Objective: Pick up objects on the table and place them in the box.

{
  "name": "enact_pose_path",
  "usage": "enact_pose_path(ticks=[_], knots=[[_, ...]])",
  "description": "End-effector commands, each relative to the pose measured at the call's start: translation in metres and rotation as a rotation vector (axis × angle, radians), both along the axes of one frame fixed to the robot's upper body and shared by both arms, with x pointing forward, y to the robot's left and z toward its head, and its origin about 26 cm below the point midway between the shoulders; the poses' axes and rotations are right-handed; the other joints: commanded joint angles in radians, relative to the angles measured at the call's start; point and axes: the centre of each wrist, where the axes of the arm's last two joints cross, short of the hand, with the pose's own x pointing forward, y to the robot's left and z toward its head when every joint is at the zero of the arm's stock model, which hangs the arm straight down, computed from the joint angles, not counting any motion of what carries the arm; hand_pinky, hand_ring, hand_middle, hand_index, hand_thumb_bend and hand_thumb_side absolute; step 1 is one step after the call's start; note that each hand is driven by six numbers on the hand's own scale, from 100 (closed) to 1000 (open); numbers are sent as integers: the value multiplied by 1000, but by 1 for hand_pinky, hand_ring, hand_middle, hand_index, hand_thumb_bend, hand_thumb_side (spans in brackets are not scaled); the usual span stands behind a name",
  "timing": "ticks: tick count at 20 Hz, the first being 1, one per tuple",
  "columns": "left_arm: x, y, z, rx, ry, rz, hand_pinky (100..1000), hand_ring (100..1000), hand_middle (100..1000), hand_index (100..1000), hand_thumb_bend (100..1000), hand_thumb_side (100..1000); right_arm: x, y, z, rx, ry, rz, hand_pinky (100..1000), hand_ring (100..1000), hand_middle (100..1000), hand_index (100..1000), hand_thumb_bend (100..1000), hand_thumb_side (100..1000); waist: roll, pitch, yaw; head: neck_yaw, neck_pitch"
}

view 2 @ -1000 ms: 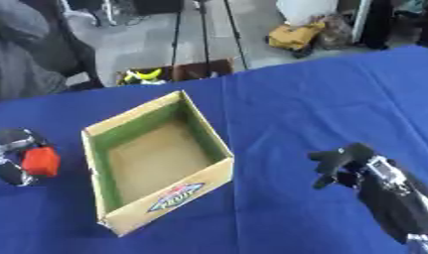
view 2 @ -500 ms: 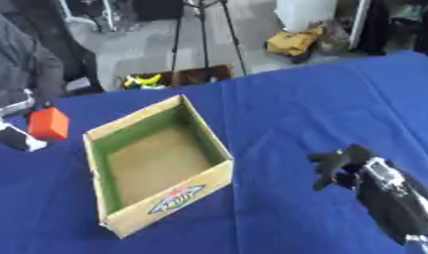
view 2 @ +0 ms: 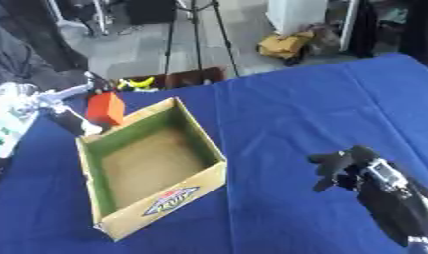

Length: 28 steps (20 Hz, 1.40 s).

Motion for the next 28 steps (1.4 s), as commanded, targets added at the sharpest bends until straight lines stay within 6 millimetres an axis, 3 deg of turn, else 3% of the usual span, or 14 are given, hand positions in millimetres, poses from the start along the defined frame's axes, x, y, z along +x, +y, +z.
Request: enact_pose_path(ticks=[1, 5, 12, 13, 15, 16, 17, 19, 21, 24, 28], knots=[[6, -14, -2, 15, -10, -4, 594, 463, 436, 582, 100, 260, -1, 1, 10, -13, -32, 21, 569, 842, 547, 548, 100, 873, -5, -10, -3, 8, -7], [7, -28, -24, 23, 12, -19, 595, 469, 443, 589, 100, 261, 0, 2, 11, -16, -33, 26, 569, 842, 546, 547, 100, 874, -3, -4, -6, 7, -6], [5, -41, -36, 78, 31, -75, 647, 552, 536, 695, 100, 112, 0, 3, 11, -18, -36, 27, 569, 843, 546, 547, 100, 876, -5, 2, -1, 8, -6], [5, -43, -37, 90, 37, -84, 663, 575, 563, 722, 150, 100, 0, 3, 11, -17, -37, 28, 569, 843, 546, 547, 100, 877, -5, 2, 0, 8, -6], [3, -45, -37, 111, 47, -101, 679, 608, 603, 758, 303, 199, 0, 3, 11, -17, -37, 28, 569, 843, 546, 547, 100, 878, -6, 3, 1, 7, -7], [3, -46, -36, 116, 45, -110, 697, 640, 635, 783, 445, 358, 0, 3, 11, -17, -38, 28, 570, 843, 546, 548, 100, 878, -7, 4, 2, 7, -7], [2, -47, -35, 116, 40, -119, 704, 657, 652, 789, 513, 443, 0, 3, 11, -17, -38, 28, 570, 844, 546, 548, 100, 878, -8, 4, 3, 7, -8], [0, -47, -31, 111, 12, -127, 727, 696, 695, 804, 758, 668, 0, 3, 11, -16, -39, 28, 570, 844, 546, 548, 100, 878, -9, 4, 4, 6, -7], [-2, -48, -26, 119, -28, -128, 752, 719, 721, 817, 922, 783, 0, 3, 11, -15, -38, 27, 570, 844, 546, 548, 100, 878, -10, 3, 6, 5, -6], [-6, -48, -17, 133, -84, -128, 774, 738, 734, 821, 993, 842, 0, 3, 11, -13, -36, 28, 570, 844, 546, 548, 100, 879, -10, 2, 10, 2, -5], [-11, -45, -7, 145, -124, -131, 810, 776, 753, 832, 1000, 914, 0, 2, 11, -11, -36, 26, 570, 846, 546, 548, 100, 879, -13, 1, 14, -3, -6]])
